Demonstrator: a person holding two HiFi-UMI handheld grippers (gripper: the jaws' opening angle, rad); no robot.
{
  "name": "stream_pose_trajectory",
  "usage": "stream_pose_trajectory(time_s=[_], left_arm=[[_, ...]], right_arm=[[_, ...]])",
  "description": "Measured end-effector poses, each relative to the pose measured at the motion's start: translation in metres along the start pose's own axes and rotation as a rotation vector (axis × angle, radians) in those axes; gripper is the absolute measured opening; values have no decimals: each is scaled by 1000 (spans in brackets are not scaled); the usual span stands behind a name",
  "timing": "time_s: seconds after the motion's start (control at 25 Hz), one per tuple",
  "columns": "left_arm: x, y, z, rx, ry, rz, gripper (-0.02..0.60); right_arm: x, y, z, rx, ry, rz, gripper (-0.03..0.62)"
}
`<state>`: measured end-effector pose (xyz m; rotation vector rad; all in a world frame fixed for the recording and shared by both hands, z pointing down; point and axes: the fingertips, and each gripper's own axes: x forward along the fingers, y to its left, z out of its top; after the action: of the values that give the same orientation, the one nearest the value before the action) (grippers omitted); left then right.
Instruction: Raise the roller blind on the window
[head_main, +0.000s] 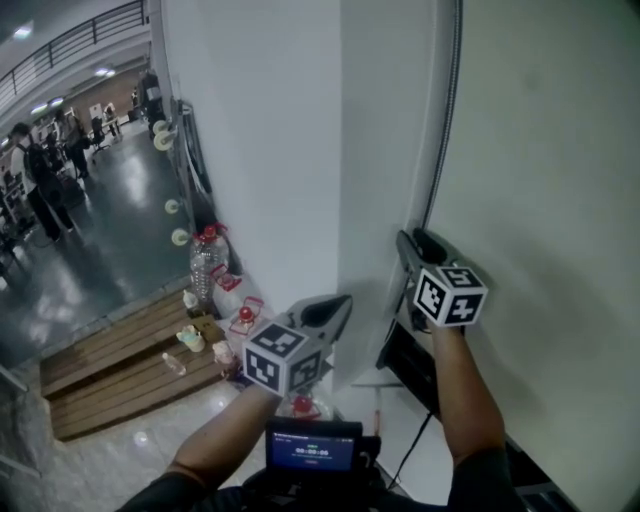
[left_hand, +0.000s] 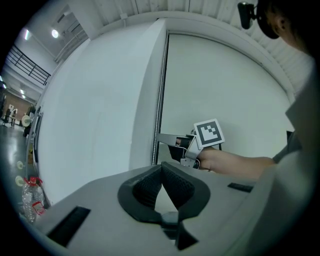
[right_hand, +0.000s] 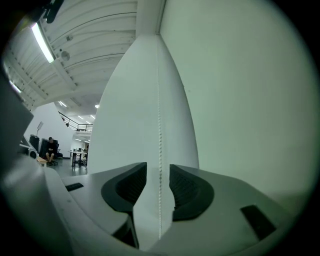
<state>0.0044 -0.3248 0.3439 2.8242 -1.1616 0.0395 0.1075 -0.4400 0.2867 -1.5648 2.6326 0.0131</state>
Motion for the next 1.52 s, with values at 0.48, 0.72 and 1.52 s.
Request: stream_pose_trajectory(time_s=[0.48, 0.72, 1.52], left_arm=[[-8, 9, -11, -1, 26, 27, -3], [-5, -1, 7, 5, -16, -23, -3], [49, -106, 114, 25, -152, -416, -2]], right_arm=[[13, 1, 4, 15, -34, 56, 0], [-20, 23, 4, 42, -35, 151, 0], [-139, 49, 16, 88, 27, 337, 0]])
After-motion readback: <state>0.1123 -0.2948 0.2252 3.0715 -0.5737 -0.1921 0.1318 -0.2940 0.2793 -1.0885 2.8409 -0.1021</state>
